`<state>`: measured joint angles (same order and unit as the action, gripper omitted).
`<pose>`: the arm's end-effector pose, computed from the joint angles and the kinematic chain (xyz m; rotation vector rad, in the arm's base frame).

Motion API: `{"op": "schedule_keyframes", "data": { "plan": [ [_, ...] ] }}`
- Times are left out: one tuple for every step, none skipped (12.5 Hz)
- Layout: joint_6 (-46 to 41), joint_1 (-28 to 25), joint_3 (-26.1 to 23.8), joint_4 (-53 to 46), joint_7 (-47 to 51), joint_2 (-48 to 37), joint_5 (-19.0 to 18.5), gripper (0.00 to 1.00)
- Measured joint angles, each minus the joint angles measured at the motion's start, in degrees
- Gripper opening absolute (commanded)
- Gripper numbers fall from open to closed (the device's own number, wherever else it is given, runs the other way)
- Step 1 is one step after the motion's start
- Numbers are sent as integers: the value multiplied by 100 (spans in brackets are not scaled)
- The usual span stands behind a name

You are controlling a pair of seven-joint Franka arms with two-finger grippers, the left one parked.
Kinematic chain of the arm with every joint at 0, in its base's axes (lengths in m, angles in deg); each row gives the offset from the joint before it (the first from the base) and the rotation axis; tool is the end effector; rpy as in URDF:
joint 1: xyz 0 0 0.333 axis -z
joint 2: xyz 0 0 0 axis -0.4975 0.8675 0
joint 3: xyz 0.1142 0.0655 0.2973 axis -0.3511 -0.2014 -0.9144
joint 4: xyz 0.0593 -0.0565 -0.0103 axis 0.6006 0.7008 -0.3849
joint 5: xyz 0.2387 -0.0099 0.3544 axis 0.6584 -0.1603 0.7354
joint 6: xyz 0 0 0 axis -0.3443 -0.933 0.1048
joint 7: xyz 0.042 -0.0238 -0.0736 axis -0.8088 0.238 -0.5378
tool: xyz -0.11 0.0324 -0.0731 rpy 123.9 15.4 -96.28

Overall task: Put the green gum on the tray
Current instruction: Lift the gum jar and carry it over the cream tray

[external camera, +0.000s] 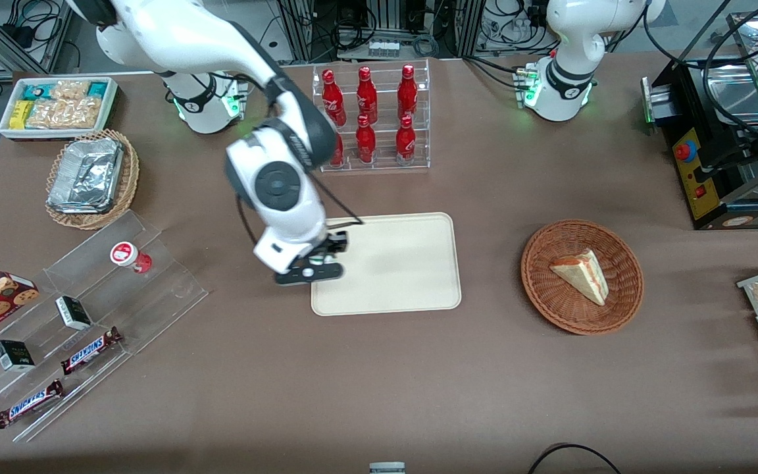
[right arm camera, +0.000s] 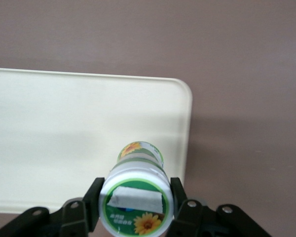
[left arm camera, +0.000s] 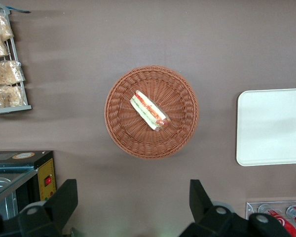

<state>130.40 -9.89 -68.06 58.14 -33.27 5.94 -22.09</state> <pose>0.5832 0.4345 0.3166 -3.1385 -0.0942 0.0608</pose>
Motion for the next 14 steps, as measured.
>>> {"op": "schedule_keyframes", "data": {
  "plan": [
    [121, -125, 3, -105, 250, 179, 0, 0],
    [264, -246, 4, -177, 493, 329, 0, 0],
    [404, -376, 7, -220, 713, 457, 0, 0],
    [523, -489, 11, -242, 883, 558, 0, 0],
    [626, -571, 15, -254, 1018, 645, 0, 0],
    [718, -620, 20, -257, 1081, 712, 0, 0],
    [775, -650, 22, -259, 1118, 765, 0, 0],
    [790, -664, 22, -261, 1135, 803, 0, 0],
    [796, -667, 23, -263, 1145, 834, 0, 0],
    [826, -681, 24, -265, 1169, 873, 0, 0],
    [921, -715, 25, -265, 1229, 925, 0, 0],
    [1031, -764, 26, -265, 1269, 982, 0, 0],
    [1108, -818, 28, -265, 1326, 1042, 0, 0],
    [1160, -852, 28, -264, 1383, 1098, 0, 0]
  ]
}}
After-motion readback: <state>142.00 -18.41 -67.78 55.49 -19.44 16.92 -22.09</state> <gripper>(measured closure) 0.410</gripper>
